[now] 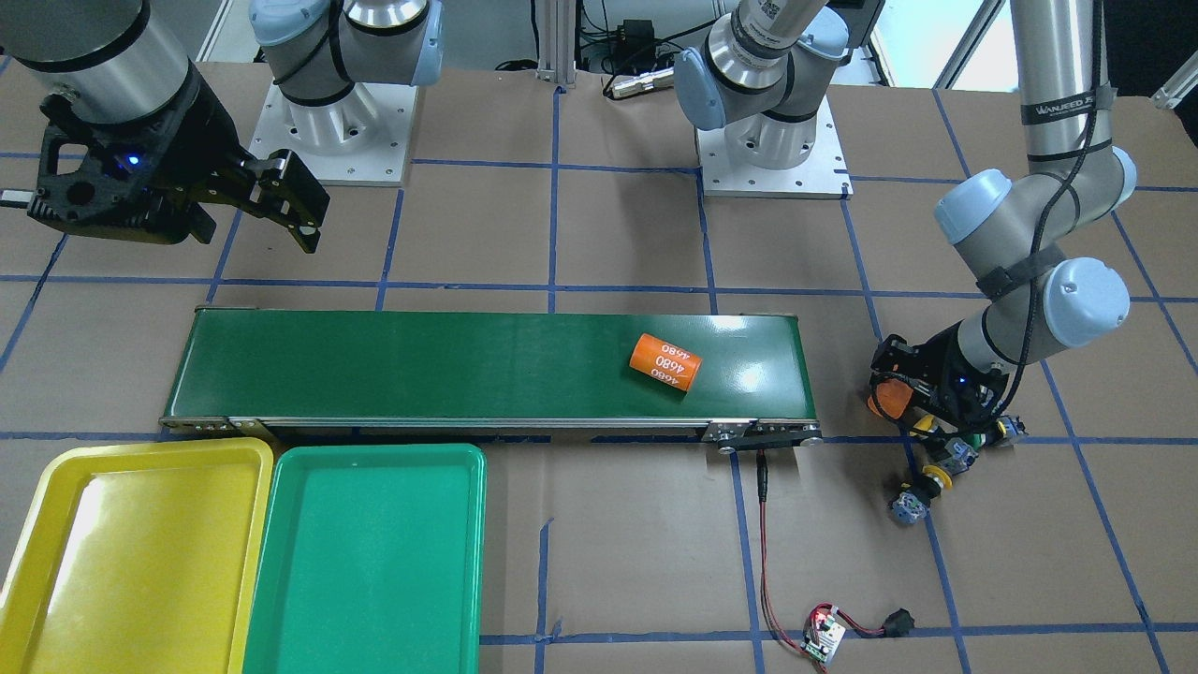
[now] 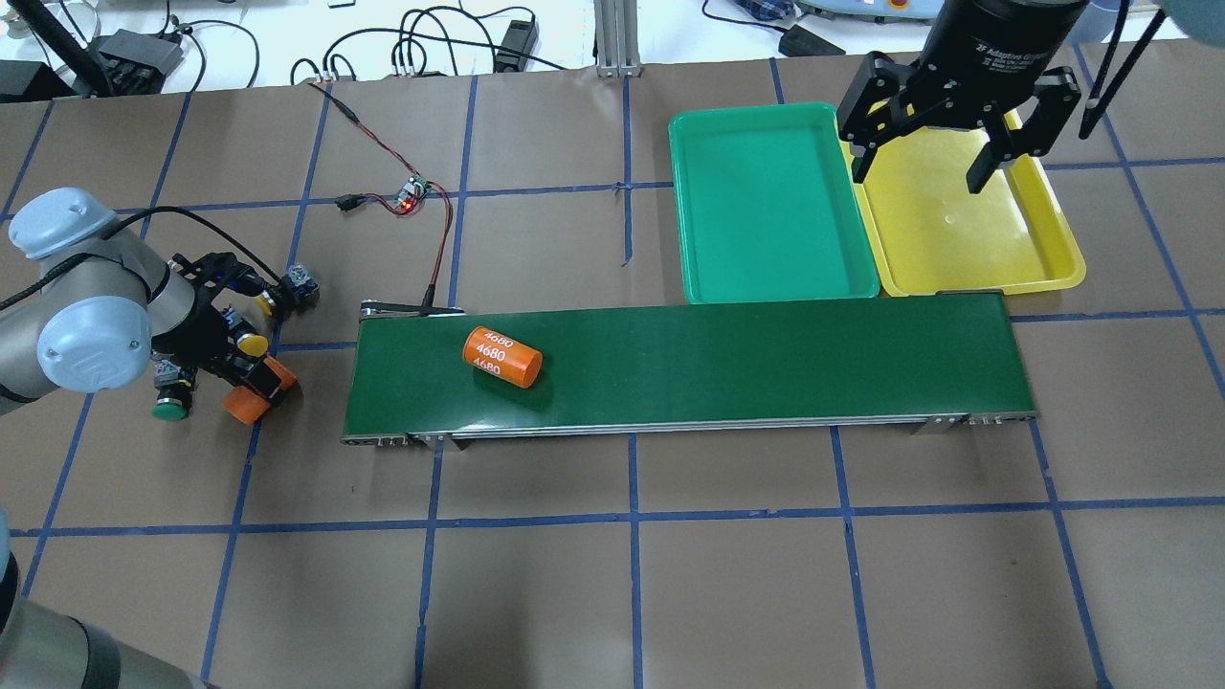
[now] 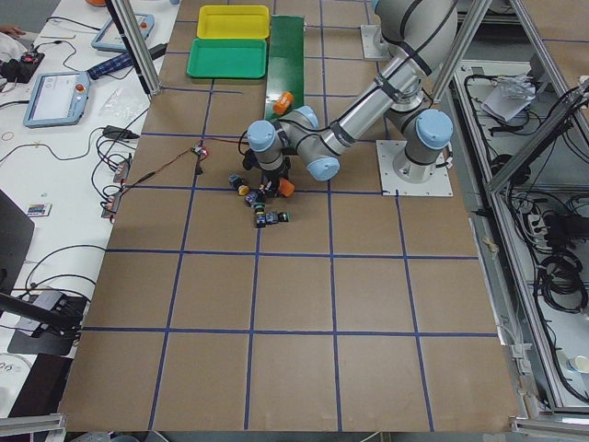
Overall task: Sort buttons by color to trays
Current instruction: 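Grasp the plain orange cylinder with the left gripper and lift it, then lower the plain orange cylinder onto the belt and release it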
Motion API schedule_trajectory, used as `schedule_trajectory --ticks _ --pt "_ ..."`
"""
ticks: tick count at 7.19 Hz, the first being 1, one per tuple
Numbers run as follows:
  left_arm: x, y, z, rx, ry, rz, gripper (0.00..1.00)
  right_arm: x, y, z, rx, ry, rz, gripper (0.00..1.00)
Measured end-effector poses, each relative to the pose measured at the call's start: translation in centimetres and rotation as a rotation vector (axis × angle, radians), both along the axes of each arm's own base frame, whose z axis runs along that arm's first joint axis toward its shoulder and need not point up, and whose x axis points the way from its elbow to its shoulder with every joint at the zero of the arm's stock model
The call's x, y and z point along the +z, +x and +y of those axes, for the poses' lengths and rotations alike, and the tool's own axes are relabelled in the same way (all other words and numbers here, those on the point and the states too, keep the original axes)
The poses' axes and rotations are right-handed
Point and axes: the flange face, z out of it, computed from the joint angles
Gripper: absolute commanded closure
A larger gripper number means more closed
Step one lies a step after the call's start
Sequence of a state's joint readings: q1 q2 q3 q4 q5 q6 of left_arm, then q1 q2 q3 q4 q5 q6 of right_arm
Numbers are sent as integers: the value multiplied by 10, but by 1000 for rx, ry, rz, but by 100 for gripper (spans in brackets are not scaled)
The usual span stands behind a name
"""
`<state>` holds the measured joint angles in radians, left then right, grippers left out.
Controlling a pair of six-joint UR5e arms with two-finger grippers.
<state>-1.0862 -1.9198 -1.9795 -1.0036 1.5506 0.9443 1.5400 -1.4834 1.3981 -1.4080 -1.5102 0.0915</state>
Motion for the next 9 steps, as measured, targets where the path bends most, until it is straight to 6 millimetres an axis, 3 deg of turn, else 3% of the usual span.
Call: schedule_trajectory --ticks 2,4,7,9 --pt "20 -6 -1 -11 -24 -9 100 0 0 0 1 -1 0 0" --pt "49 -33 0 -52 -55 2 100 0 0 0 1 0 1 0" --pt "102 -118 3 -345 -141 -21 100 -1 0 -1 0 2 0 0" --pt "106 -188 12 -572 -161 -8 100 -1 0 -1 1 2 0 0"
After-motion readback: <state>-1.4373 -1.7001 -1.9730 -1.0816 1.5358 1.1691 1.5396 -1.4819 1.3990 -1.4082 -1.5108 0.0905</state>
